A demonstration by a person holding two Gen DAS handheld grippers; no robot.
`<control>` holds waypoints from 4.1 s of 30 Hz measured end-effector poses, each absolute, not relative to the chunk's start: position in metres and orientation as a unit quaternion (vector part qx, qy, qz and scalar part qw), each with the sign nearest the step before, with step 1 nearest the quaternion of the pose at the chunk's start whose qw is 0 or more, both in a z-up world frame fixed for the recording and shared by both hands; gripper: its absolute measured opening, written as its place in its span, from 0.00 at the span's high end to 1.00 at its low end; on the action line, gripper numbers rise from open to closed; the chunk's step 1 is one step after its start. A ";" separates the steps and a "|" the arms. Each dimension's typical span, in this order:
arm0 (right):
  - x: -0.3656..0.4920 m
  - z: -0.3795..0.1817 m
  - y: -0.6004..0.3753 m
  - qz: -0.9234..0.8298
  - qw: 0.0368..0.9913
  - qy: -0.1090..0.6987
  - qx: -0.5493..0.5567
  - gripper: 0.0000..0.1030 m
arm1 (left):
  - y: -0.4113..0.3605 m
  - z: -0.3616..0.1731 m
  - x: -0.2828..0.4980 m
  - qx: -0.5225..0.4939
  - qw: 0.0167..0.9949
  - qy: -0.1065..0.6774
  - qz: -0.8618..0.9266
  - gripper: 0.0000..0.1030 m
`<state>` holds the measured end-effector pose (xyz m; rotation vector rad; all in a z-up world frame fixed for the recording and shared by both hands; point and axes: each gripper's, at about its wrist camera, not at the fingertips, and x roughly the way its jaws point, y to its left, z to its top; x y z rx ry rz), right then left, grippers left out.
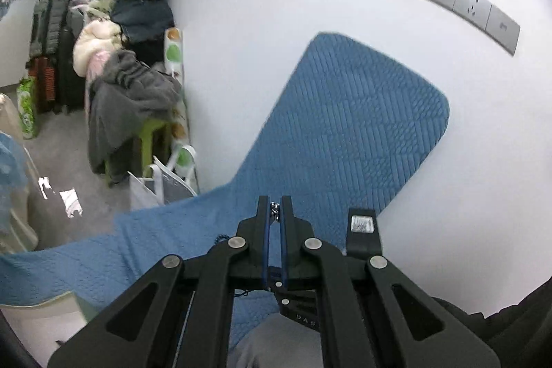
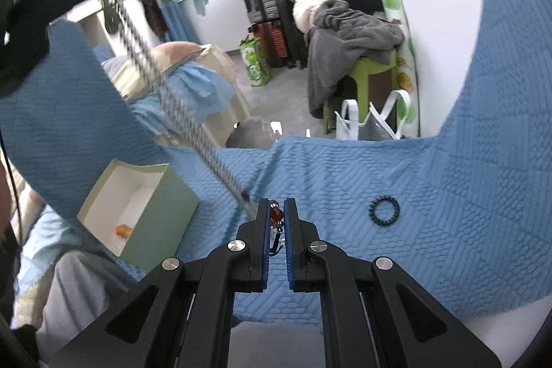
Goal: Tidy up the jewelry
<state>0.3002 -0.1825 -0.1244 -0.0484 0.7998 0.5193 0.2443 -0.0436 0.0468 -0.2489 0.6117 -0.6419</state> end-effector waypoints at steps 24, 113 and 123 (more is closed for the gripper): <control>0.248 -0.086 0.000 0.333 0.866 0.354 -0.115 0.95 | 0.150 0.079 0.170 -0.148 0.938 0.283 -0.133 0.96; 0.441 -0.283 -0.282 0.156 0.860 0.482 -0.050 0.90 | -0.125 -0.239 0.336 -0.172 0.770 0.556 -0.262 0.85; 0.443 -0.299 -0.270 0.172 0.860 0.470 -0.096 0.89 | -0.153 -0.245 0.335 -0.089 0.782 0.555 -0.269 0.85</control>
